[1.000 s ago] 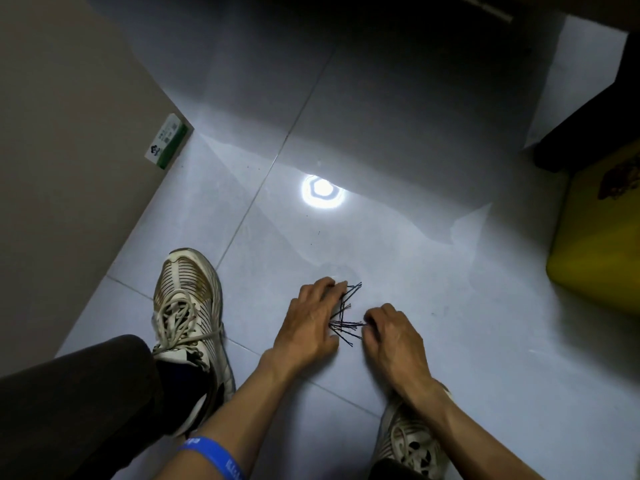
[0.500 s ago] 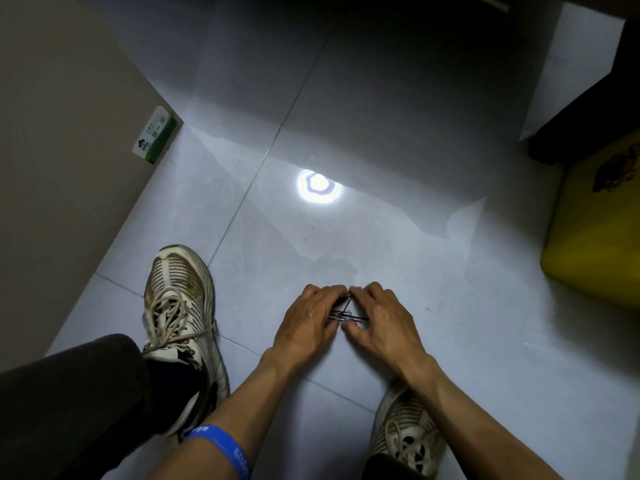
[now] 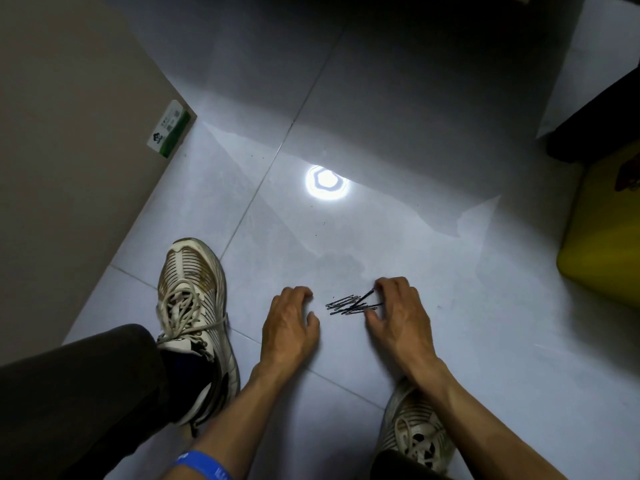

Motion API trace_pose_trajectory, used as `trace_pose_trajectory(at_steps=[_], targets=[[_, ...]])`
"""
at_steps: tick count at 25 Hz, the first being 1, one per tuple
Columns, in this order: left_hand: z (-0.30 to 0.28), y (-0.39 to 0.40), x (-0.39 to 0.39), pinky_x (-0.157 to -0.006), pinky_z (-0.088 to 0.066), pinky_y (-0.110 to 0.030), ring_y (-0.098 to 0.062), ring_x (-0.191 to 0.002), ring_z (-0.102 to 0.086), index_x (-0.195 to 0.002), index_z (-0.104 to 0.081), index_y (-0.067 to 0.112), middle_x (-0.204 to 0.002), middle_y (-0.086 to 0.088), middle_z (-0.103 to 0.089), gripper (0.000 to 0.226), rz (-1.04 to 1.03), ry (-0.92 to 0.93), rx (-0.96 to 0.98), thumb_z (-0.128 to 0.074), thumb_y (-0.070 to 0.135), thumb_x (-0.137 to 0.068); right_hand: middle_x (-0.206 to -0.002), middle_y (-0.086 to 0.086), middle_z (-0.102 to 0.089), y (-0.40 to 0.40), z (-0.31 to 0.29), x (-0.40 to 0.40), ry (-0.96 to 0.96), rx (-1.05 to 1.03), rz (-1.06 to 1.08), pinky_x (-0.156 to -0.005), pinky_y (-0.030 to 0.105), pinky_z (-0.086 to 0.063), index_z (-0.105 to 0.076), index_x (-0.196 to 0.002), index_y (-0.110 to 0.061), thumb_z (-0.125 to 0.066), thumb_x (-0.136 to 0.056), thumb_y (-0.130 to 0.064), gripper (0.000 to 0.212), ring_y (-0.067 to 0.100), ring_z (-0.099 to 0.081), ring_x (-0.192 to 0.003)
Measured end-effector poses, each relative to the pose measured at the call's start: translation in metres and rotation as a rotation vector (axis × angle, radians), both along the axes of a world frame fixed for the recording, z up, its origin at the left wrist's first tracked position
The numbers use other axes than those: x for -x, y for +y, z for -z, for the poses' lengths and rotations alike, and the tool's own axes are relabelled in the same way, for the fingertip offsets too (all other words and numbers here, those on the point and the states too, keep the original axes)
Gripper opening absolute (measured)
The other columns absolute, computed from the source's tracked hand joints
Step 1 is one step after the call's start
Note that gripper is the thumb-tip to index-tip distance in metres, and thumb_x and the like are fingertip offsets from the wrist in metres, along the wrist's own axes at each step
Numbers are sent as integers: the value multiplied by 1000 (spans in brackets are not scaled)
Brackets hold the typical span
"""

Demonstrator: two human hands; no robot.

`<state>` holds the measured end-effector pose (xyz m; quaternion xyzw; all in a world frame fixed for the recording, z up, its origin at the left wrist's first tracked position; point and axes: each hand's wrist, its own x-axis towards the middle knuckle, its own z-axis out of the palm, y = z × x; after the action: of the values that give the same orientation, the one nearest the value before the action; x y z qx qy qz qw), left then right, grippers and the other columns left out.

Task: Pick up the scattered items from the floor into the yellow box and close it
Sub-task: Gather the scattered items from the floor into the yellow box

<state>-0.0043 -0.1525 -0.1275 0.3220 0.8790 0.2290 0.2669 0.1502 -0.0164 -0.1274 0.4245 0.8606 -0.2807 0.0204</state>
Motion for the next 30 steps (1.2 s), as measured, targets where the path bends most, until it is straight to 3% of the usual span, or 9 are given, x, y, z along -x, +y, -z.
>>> trace_pose_trajectory(at_steps=[4, 8, 10, 13, 14, 18, 21, 26, 30], targets=[[-1, 10, -15, -89, -39, -21, -24, -102, -57, -120, -63, 10, -110, -6, -61, 40, 46, -82, -32, -60, 2, -81, -100, 3, -60, 3, -3, -1, -16, 53, -48, -69, 36, -46, -61, -108, -15, -60, -89, -16, 19, 24, -54, -89], [-9, 35, -26, -98, -45, -28, -19, -110, -58, -123, -62, 13, -118, -1, -62, 47, 91, -251, -98, -61, 0, -78, -97, 3, -61, 1, -5, 9, 21, 97, -191, -64, 39, -47, -62, -103, -14, -57, -91, -13, 13, 25, -56, -85], [-9, 35, -23, -99, -46, -31, -19, -110, -58, -122, -62, 14, -119, 0, -63, 47, 85, -264, -106, -63, 1, -77, -102, 2, -58, 5, -6, 6, 43, 73, -226, -64, 38, -49, -61, -109, -15, -63, -87, -16, 22, 23, -55, -85], [-7, 28, -16, -98, -46, -29, -18, -109, -57, -120, -63, 14, -117, 1, -62, 44, 62, -204, -85, -65, 2, -77, -113, 3, -57, 15, -7, 4, -74, -28, -367, -70, 38, -49, -57, -128, -18, -70, -79, -28, 51, 26, -53, -88], [-7, 27, -16, -98, -47, -31, -17, -109, -57, -119, -63, 15, -116, 2, -62, 43, 42, -212, -79, -65, 3, -78, -115, 3, -57, 18, -7, 6, -110, -51, -409, -71, 38, -48, -58, -128, -18, -71, -79, -30, 52, 28, -53, -88], [-11, 27, -19, -92, -52, -32, -13, -100, -59, -113, -63, 20, -108, 9, -61, 37, -67, -267, -89, -64, 3, -80, -90, 3, -62, 14, -9, 21, -117, -278, -580, -59, 36, -43, -68, -85, -13, -73, -78, -14, 9, 26, -52, -72], [-12, 24, -14, -91, -53, -30, -9, -98, -60, -109, -62, 23, -106, 10, -61, 32, -140, -266, -86, -62, 3, -84, -73, 7, -56, 9, -10, 23, -159, -444, -753, -54, 35, -39, -62, -68, -9, -57, -70, 4, 14, 26, -50, -63], [-16, 21, -5, -91, -51, -26, -9, -99, -60, -107, -63, 20, -101, 12, -62, 30, -173, -240, -71, -58, 0, -85, -64, 7, -52, -5, -3, 30, -353, -601, -906, -54, 33, -39, -58, -72, -11, -30, -82, 3, 33, 23, -46, -56], [-14, 21, -3, -90, -48, -23, -10, -100, -60, -108, -64, 19, -101, 13, -63, 29, -154, -238, -71, -56, 1, -85, -59, 2, -55, -3, -10, 42, -456, -318, -727, -50, 28, -38, -58, -75, -19, -60, -76, -14, 5, 20, -50, -50]])
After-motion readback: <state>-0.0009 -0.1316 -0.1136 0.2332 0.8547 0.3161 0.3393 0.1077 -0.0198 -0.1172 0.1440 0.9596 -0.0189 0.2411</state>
